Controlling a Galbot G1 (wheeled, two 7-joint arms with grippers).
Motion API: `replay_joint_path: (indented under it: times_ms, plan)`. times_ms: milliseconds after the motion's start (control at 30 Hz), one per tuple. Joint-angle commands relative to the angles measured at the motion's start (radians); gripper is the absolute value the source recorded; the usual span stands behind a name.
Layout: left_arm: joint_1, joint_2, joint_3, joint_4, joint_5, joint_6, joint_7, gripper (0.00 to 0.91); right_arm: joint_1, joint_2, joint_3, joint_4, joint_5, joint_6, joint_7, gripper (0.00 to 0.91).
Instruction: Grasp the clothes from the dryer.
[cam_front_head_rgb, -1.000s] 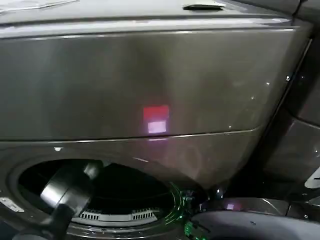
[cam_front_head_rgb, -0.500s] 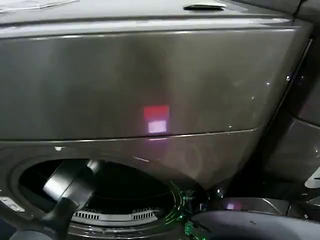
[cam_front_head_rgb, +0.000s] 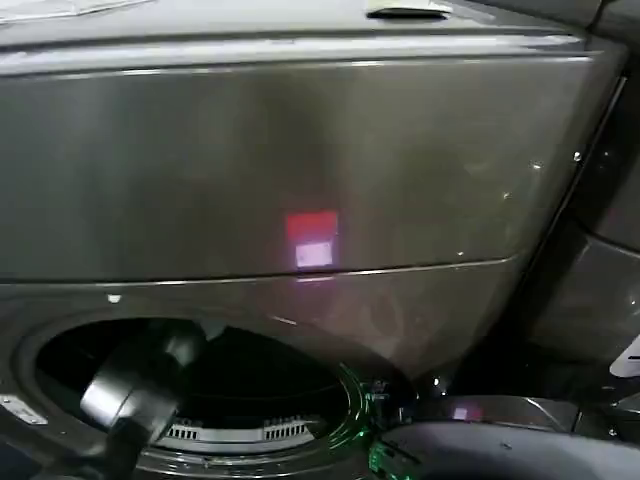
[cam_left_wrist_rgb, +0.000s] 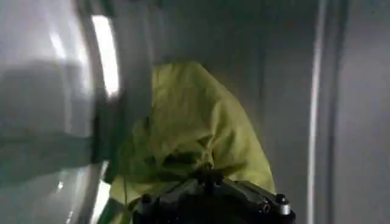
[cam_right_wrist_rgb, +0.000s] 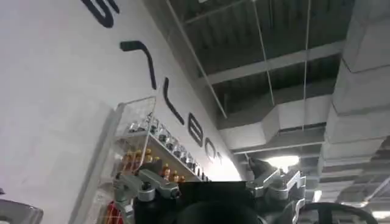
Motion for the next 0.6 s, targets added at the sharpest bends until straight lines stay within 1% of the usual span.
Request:
replay_joint_path:
  times_ms: [33,167,300,500,600]
  plan:
    - [0.23,0.066,-0.151,-0.367,-0.309,-0.063,-0.392,0.0,0.001,0.006,-0.001,0.001,0.003,0.003,0.002,0.907]
    - [0.343,0.038,-0.218,-0.504,-0.379,-0.128,-0.588,0.0,-0.004,0.005,0.004,-0.001,0.004,0.007,0.005,0.907]
    - [0.434,0.007,-0.276,-0.645,-0.391,-0.196,-0.747,0.0,-0.007,0.009,0.005,0.001,0.003,0.012,0.011,0.907]
    - [0.535,-0.01,-0.32,-0.772,-0.385,-0.344,-0.874,0.0,-0.008,0.014,0.001,0.007,0.001,0.033,0.02,0.907]
    - [0.587,-0.024,-0.335,-0.832,-0.361,-0.393,-0.913,0.0,-0.01,0.014,0.003,0.007,0.003,0.04,0.031,0.907]
